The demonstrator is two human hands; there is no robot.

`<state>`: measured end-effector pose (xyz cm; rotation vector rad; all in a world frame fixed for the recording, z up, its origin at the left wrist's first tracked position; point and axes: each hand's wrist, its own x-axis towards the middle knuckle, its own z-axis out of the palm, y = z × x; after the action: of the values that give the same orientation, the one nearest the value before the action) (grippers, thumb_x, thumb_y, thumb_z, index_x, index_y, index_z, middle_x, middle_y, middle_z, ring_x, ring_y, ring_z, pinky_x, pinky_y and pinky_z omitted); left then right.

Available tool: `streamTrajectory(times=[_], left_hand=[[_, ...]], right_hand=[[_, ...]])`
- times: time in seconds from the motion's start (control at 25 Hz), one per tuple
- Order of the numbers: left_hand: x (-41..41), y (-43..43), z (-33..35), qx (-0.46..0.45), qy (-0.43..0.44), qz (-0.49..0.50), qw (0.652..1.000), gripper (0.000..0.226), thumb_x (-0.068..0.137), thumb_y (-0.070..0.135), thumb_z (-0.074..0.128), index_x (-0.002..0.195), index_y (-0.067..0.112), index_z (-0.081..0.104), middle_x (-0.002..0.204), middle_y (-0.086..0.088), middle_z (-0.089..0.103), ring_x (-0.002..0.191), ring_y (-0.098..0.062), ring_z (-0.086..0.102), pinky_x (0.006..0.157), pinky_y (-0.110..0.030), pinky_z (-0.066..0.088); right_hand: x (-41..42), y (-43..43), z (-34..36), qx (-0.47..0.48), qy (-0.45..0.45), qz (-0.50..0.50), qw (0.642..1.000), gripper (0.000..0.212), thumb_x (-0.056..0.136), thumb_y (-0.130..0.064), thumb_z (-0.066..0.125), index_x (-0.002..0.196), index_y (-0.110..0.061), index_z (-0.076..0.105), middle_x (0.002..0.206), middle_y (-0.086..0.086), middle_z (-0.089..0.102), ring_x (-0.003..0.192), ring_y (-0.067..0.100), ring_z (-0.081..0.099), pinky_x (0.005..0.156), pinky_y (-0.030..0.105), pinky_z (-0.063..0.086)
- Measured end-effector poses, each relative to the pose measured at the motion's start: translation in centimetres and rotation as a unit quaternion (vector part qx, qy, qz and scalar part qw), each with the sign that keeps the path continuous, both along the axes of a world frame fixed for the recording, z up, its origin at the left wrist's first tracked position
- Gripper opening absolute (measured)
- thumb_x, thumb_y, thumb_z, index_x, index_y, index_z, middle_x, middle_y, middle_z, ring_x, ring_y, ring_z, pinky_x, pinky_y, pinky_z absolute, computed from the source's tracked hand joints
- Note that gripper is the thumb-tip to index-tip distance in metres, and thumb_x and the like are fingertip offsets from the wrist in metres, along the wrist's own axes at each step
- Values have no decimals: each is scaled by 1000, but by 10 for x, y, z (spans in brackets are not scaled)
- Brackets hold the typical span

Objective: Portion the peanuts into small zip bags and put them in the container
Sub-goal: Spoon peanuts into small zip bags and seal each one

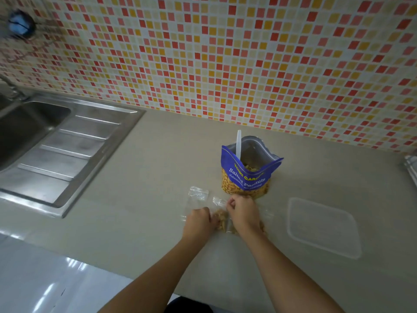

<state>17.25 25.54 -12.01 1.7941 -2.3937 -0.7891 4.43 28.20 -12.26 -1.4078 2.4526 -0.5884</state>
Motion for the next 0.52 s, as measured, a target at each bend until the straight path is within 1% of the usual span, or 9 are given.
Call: streamTrajectory(times=[0.08, 0.16, 0.24, 0.28, 0.32, 0.4, 0.48, 0.52], left_hand=[[2, 0, 4, -17, -18, -15, 1000, 40, 90, 40, 49, 97, 2, 59, 100, -17, 67, 96, -33, 61, 80, -36, 46], [9, -3, 8, -28, 8, -4, 1000, 42, 89, 44, 52, 97, 3, 58, 98, -15, 65, 94, -33, 61, 79, -36, 45], [23, -13, 9, -46, 56, 41, 997, 36, 89, 37, 55, 99, 3, 59, 100, -15, 64, 93, -32, 60, 79, -34, 43], [32, -18, 9, -54, 72, 70, 993, 33, 88, 32, 56, 101, 2, 59, 103, -16, 62, 94, -33, 59, 80, -35, 42], [40, -23, 7, -58, 75, 94, 991, 34, 88, 29, 57, 103, -1, 58, 105, -19, 60, 96, -35, 57, 82, -36, 42], [49, -26, 5, -42, 53, 110, 992, 40, 85, 28, 56, 106, -5, 58, 108, -22, 58, 101, -37, 55, 86, -38, 41], [49, -27, 5, -5, 34, 113, 993, 39, 83, 26, 62, 109, -3, 57, 111, -19, 56, 103, -35, 54, 87, -35, 40], [47, -27, 5, 13, 38, 118, 992, 37, 82, 24, 64, 108, -1, 57, 111, -17, 55, 103, -34, 55, 86, -33, 40]], right_hand=[[1, -1, -1, -2, 8, 2, 1000, 11, 81, -20, 60, 87, -14, 67, 89, 8, 71, 89, 29, 60, 69, 31, 45], [4, 0, 2, -9, 9, -7, 1000, 17, 77, -19, 64, 93, -12, 66, 91, 9, 70, 90, 31, 60, 73, 33, 48], [7, 2, 2, -46, 23, 3, 999, 23, 69, -15, 71, 91, -10, 66, 86, 10, 68, 84, 33, 61, 71, 32, 50], [10, 4, 1, -70, 37, 26, 997, 23, 67, -14, 73, 89, -11, 66, 84, 10, 66, 81, 32, 62, 70, 31, 51], [13, 4, 0, -91, 44, 59, 993, 20, 68, -12, 71, 88, -11, 66, 84, 9, 65, 80, 30, 62, 69, 30, 51], [24, 0, 3, -78, 6, 124, 989, 19, 77, -8, 61, 95, -10, 67, 92, 9, 66, 86, 30, 62, 75, 30, 50], [37, -10, 2, -27, -22, 172, 984, 28, 83, -5, 51, 106, -8, 66, 103, 13, 67, 95, 31, 62, 81, 33, 49], [42, -15, 2, -4, -20, 185, 983, 30, 84, -3, 48, 108, -8, 65, 106, 14, 67, 97, 32, 62, 82, 34, 48]])
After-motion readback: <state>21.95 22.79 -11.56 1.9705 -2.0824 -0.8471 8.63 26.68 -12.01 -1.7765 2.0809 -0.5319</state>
